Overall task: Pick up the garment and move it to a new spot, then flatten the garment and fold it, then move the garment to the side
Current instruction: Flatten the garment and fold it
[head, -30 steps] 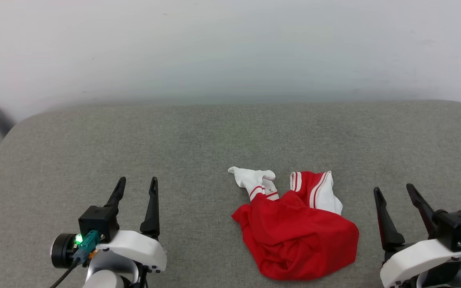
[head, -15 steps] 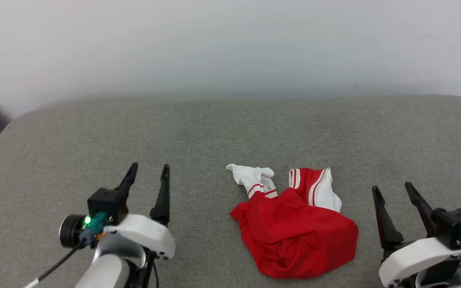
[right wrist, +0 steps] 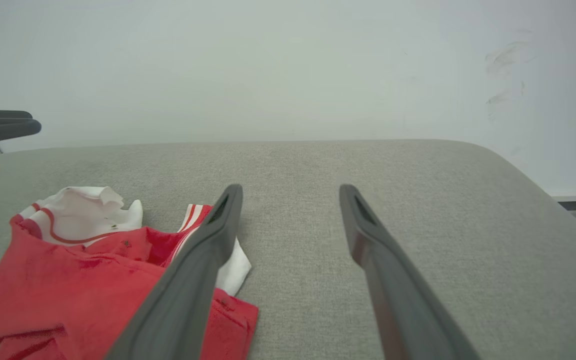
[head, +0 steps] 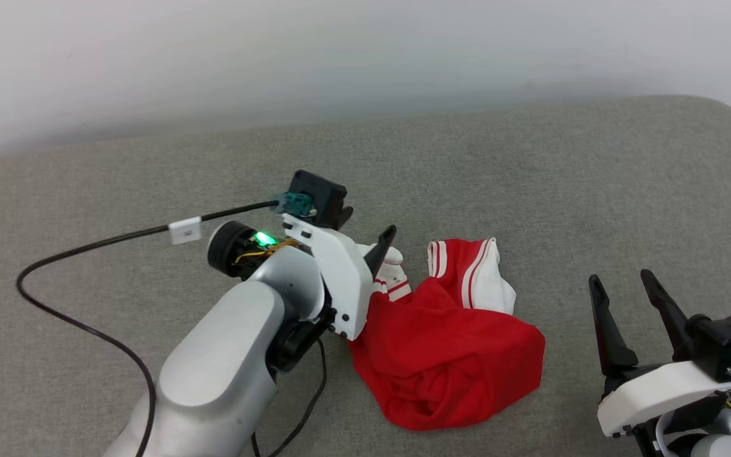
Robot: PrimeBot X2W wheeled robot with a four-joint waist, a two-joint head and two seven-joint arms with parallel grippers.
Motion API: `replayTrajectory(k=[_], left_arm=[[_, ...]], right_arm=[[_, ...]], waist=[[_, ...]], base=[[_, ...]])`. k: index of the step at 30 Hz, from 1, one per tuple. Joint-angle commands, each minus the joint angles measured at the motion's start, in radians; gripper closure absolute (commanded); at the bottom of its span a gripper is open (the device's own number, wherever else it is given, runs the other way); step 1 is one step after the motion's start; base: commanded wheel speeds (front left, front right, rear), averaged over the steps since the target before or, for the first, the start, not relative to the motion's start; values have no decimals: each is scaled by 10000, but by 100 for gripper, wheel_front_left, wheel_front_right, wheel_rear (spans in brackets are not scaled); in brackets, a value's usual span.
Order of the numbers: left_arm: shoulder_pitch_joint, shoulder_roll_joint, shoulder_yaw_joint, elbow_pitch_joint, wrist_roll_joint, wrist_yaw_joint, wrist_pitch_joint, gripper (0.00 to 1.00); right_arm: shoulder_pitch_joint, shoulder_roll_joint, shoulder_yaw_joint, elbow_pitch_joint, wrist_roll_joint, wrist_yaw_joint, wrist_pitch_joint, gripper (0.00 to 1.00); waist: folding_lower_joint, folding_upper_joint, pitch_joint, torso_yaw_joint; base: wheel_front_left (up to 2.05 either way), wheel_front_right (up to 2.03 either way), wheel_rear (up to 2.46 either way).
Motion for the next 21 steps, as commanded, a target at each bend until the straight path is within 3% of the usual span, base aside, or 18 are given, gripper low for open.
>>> replayTrajectory(k=[1, 7, 13, 14, 16, 21], left_arm=[[-239, -122, -136, 276, -145, -165, 359, 0], [-794, -444, -892, 1435, -543, -744, 2175, 0], [-1047, -466, -1537, 1995, -412, -892, 3156, 0], [-1094, -492, -1578, 2018, -378, -894, 3144, 25], [-1182, -518, -1658, 2064, -285, -900, 2998, 100], [-1407, -533, -1603, 2147, -130, -807, 2385, 100]], right_arm=[[-153, 24, 1, 41, 84, -7, -88, 0], [-297, 25, -36, 266, 135, -7, -283, 0], [-408, 25, -18, 410, 164, -7, -377, 0], [-441, 25, -7, 422, 161, -7, -385, 0], [-491, 23, -24, 451, 139, -7, -410, 0], [-530, 25, -67, 473, 82, -7, -395, 0]], waist=[[0, -1, 226, -229], [0, -1, 508, -423], [0, -1, 725, -362], [0, -1, 743, -340], [0, -1, 787, -273], [0, -1, 836, -6]], base=[[0, 0, 0], [0, 0, 0], [0, 0, 0], [0, 0, 0], [0, 0, 0], [0, 0, 0]])
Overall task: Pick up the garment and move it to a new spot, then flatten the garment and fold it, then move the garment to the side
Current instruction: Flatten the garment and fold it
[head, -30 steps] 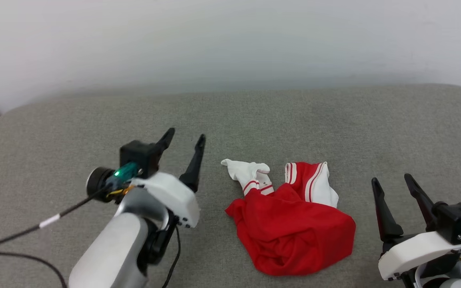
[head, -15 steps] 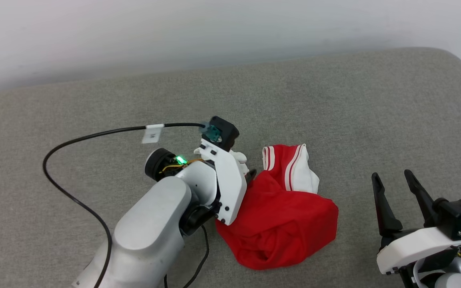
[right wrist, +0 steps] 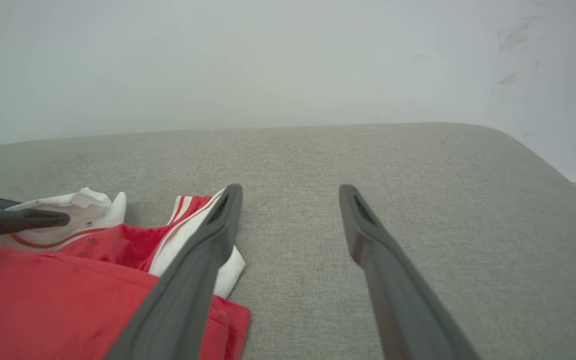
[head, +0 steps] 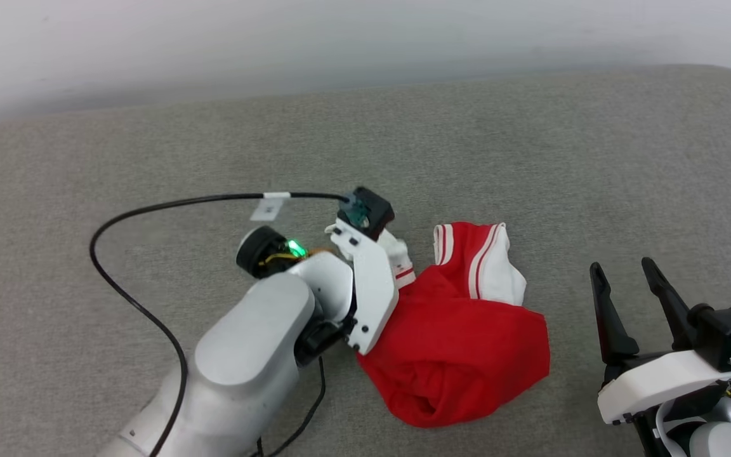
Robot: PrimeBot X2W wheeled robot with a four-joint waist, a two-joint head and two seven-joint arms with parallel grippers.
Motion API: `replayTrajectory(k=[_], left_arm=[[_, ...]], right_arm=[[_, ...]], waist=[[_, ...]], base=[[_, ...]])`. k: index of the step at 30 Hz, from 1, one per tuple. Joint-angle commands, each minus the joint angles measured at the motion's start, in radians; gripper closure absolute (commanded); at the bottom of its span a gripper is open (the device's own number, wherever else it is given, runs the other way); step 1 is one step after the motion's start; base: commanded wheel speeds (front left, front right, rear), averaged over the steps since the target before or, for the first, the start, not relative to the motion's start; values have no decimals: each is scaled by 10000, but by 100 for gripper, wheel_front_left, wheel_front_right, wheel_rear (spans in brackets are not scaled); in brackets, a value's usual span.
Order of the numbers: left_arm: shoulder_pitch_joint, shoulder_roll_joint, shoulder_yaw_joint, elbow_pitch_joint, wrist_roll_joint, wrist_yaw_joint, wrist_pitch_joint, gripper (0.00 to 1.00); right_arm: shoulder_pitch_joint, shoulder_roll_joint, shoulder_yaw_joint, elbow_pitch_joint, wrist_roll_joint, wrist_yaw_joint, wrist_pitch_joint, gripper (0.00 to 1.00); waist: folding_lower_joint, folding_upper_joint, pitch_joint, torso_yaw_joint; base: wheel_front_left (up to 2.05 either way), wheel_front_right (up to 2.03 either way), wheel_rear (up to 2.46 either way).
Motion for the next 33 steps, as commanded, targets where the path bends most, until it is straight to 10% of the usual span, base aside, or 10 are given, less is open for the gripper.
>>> replayTrajectory(k=[1, 22, 24, 33], left_arm=[[-260, -2, 153, -93, 43, 104, -376, 100], [6202, 1643, 3637, -2973, -2122, 3201, -3966, 100], [6597, 1571, 3621, -2936, -2212, 3233, -4047, 0], [5991, 1655, 3320, -3546, -831, 2856, -6350, 0]], right_arm=[[-83, 21, -23, 2, -82, -7, -5, 0], [364, 21, -290, -579, -310, -7, 480, 0], [409, 21, -336, -632, -330, -7, 545, 0], [650, 22, -359, -814, -466, -7, 775, 0]], waist=[[-1, 0, 10, 148], [-1, 0, -486, 1363], [-1, 0, -562, 1421], [-1, 0, -1182, 1420]], base=[[0, 0, 0], [0, 0, 0], [0, 0, 0], [0, 0, 0]])
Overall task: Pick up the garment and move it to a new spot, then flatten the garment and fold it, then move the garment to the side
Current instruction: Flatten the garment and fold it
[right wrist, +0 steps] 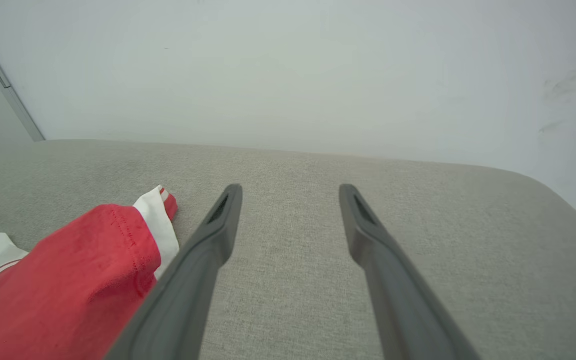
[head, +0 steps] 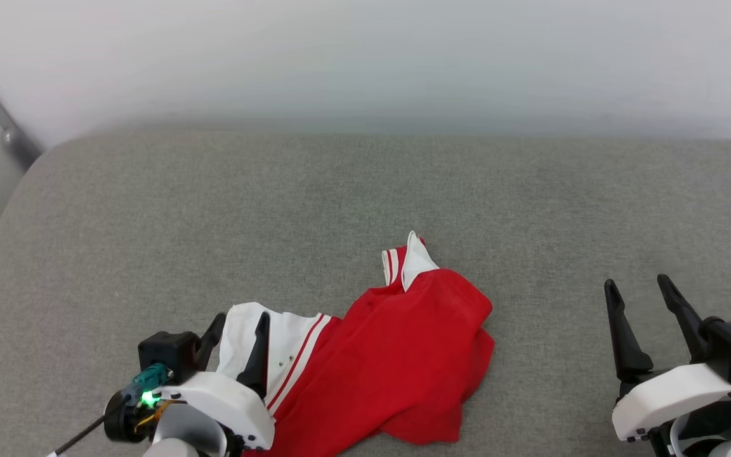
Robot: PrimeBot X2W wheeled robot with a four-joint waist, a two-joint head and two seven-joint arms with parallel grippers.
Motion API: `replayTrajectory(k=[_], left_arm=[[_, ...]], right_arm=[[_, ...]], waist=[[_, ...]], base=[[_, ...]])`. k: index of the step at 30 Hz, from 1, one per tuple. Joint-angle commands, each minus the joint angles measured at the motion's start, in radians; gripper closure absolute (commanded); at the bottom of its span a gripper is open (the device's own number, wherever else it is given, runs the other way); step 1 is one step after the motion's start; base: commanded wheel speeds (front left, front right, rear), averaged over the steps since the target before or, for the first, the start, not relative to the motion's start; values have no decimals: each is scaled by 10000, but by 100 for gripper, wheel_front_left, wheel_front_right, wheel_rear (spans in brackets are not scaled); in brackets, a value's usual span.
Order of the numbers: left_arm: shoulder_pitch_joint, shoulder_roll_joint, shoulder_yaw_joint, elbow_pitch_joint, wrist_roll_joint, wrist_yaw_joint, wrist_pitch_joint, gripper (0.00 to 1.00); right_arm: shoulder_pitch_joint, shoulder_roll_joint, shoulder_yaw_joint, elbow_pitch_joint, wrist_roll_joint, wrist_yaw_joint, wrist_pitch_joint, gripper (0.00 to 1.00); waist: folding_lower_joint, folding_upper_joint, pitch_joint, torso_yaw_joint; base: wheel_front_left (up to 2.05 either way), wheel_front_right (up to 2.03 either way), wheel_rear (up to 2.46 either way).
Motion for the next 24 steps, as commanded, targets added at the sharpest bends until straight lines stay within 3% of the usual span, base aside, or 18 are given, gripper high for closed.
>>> replayTrajectory(k=[1, 7, 20, 24], left_arm=[[-195, 49, -160, -165, 366, -145, -434, 0], [-561, 196, -434, -767, 1300, -210, -1452, 0], [423, 100, -80, -1665, 1687, 556, -1864, 0], [382, 66, -106, -1748, 1783, 529, -1879, 0]], right_arm=[[141, 22, 10, -57, -58, -7, 26, 0], [400, 22, 49, -154, -29, -7, 112, 0], [779, 22, 21, -210, 192, -7, 306, 0], [382, -138, -112, 221, 1117, -7, 1410, 0]], waist=[[0, -1, -215, -76], [0, -1, -497, -284], [0, -1, -789, -467], [0, -1, -721, -97]], base=[[0, 0, 0], [0, 0, 0], [0, 0, 0], [0, 0, 0]])
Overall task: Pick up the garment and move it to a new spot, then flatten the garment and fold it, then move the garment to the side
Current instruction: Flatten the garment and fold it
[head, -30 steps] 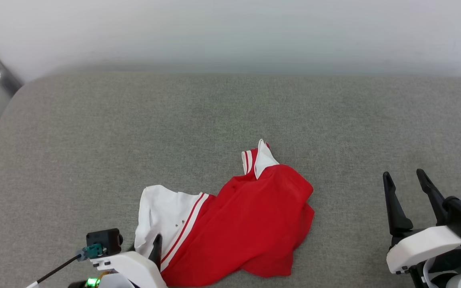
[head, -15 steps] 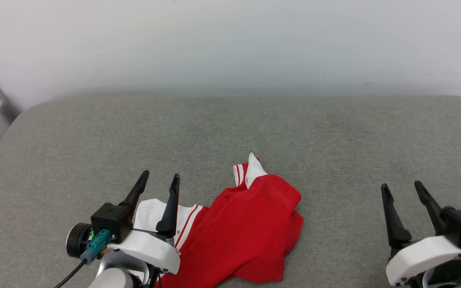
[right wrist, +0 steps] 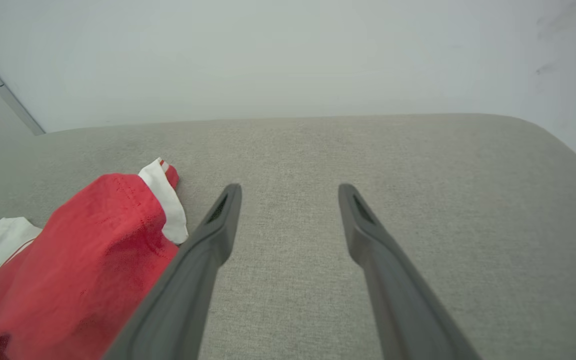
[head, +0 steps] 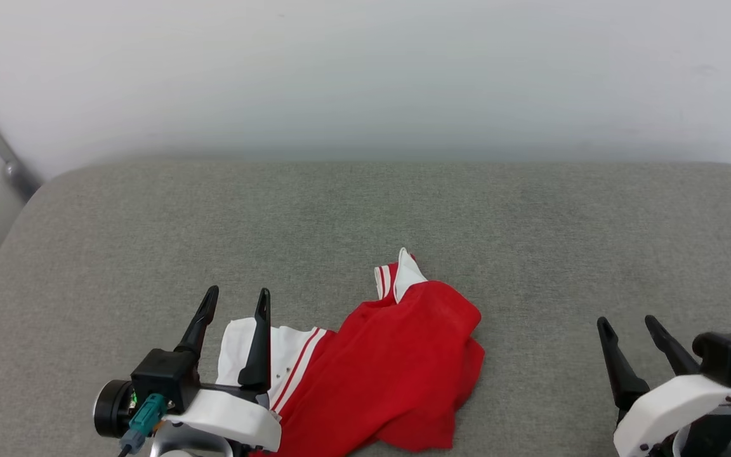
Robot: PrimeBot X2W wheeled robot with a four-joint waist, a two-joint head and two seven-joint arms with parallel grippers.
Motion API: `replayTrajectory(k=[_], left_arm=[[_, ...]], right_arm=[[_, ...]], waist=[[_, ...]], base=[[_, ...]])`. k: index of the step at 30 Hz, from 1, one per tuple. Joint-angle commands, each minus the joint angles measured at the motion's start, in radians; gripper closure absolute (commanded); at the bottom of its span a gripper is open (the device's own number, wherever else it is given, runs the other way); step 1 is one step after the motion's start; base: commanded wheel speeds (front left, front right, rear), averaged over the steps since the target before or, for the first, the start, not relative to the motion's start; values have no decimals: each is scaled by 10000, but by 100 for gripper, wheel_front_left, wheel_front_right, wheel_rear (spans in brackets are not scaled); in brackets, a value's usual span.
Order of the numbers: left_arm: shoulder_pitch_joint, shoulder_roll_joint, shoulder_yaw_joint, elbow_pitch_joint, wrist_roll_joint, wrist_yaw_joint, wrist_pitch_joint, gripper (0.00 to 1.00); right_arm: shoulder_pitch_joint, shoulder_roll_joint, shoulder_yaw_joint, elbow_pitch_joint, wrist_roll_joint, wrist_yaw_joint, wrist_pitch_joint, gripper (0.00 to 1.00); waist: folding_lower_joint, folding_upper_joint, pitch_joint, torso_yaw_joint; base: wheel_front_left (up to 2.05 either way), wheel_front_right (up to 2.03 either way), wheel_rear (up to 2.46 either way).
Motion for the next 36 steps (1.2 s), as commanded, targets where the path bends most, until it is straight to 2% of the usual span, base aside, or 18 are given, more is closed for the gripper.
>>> replayTrajectory(k=[1, 3, 5, 12, 19, 26, 27, 28, 36], left_arm=[[-66, -42, 4, -51, 90, -15, -41, 0], [-117, -62, -26, -51, 86, -51, -36, 0], [-212, -125, -19, -65, 141, -55, -49, 0], [-464, -489, 27, 16, 274, -170, -99, 0], [-721, -876, 155, 114, 479, -447, -113, 0], [-809, -1284, 437, 217, 770, -749, -107, 0], [-799, -1334, 490, 239, 805, -777, -106, 0], [-778, -1375, 529, 254, 845, -805, -106, 0], [-515, -1407, 955, 434, 1100, -957, -107, 0]], right_arm=[[-393, -242, -3, 261, 529, -7, 737, 0], [-549, -405, 58, 380, 719, -5, 1148, 0], [-884, -617, 441, 580, 1238, -5, 2077, 0], [-2399, -1902, 2074, 974, 2925, -5, 4794, 0], [-3729, -2228, 2639, 2090, 4301, -5, 6303, 0], [-4223, -2413, 3079, 2757, 4993, -7, 7026, 0], [-4243, -2442, 3111, 2748, 5069, -7, 7054, 93], [-4239, -2474, 3160, 2705, 5153, -7, 7088, 100], [-3933, -2887, 3424, 1471, 5447, -5, 6726, 100]], waist=[[0, 0, 74, 267], [0, 0, 124, 375], [0, 0, 244, 575], [0, 0, 806, 1349], [0, 0, 1332, 1882], [0, 0, 1711, 2111], [0, 0, 1729, 2105], [0, 0, 1732, 2089], [0, 0, 1376, 1589]], base=[[0, 0, 0], [0, 0, 0], [0, 0, 0], [0, 0, 0], [0, 0, 0], [0, 0, 0], [0, 0, 0], [0, 0, 0], [0, 0, 0]])
